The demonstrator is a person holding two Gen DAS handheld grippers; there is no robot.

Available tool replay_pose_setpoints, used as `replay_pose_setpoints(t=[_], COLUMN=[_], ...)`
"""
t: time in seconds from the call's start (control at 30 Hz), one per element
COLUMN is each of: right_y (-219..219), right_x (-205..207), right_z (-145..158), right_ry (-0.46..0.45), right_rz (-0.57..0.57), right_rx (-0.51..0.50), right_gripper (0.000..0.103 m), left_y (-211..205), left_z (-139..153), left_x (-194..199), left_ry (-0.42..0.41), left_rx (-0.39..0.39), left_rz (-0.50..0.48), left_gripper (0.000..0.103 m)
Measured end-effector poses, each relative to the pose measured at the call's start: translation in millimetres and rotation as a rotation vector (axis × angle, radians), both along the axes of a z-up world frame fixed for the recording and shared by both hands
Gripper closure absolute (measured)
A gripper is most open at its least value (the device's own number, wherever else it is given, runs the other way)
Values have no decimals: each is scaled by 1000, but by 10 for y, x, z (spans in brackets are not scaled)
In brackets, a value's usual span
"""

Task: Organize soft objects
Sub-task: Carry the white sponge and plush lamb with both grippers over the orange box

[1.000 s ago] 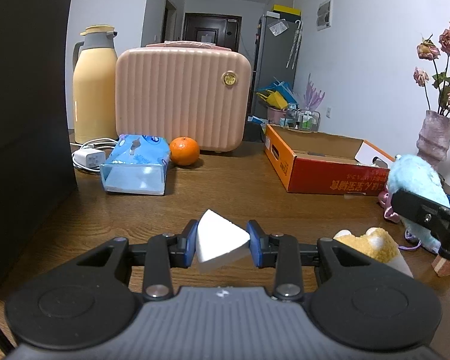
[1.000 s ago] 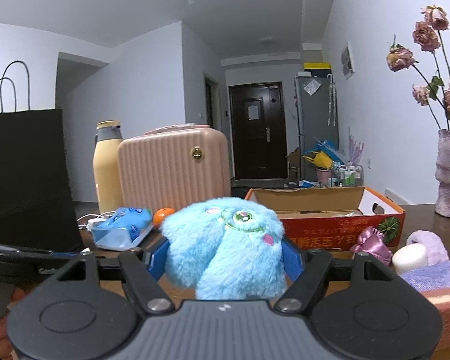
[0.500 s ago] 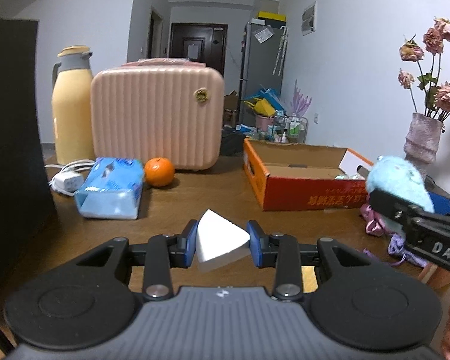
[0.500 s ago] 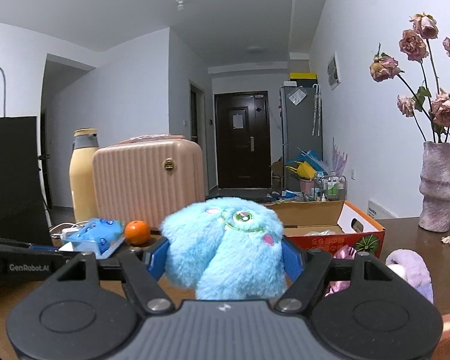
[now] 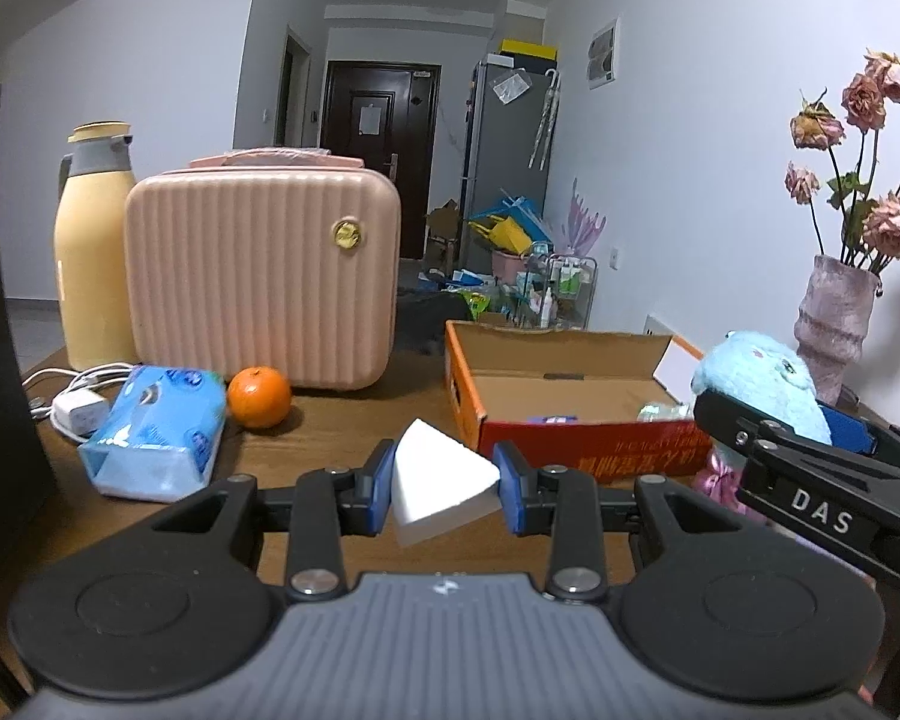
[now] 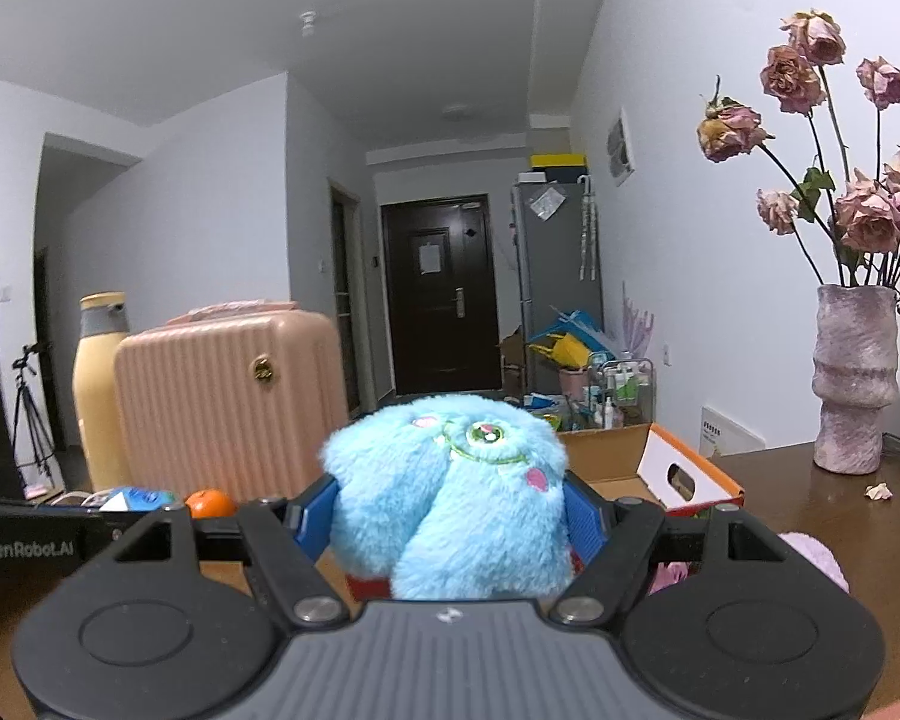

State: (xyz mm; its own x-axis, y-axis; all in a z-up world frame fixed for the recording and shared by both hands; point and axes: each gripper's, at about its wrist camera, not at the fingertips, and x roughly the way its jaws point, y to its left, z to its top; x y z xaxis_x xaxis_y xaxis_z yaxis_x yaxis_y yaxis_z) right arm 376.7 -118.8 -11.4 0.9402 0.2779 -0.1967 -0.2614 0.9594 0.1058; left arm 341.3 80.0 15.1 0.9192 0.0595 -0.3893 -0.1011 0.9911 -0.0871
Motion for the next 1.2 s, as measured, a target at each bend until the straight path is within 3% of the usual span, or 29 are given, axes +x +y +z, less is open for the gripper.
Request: replay_pose_setpoints(t=[0.53, 1.2], right_y=[-62, -33], right_x=[771, 1548], right_z=[75, 25], right_ry=[25, 86], right_rz=[-100, -156], right_rx=[79, 20], right_gripper=[29, 29], left_y=[-165, -303], left_z=[124, 14], left_x=[692, 1593], left_ry=[-44, 1], left_rx=[-43, -48], left_rz=[-14, -24], left_gripper=[67, 67])
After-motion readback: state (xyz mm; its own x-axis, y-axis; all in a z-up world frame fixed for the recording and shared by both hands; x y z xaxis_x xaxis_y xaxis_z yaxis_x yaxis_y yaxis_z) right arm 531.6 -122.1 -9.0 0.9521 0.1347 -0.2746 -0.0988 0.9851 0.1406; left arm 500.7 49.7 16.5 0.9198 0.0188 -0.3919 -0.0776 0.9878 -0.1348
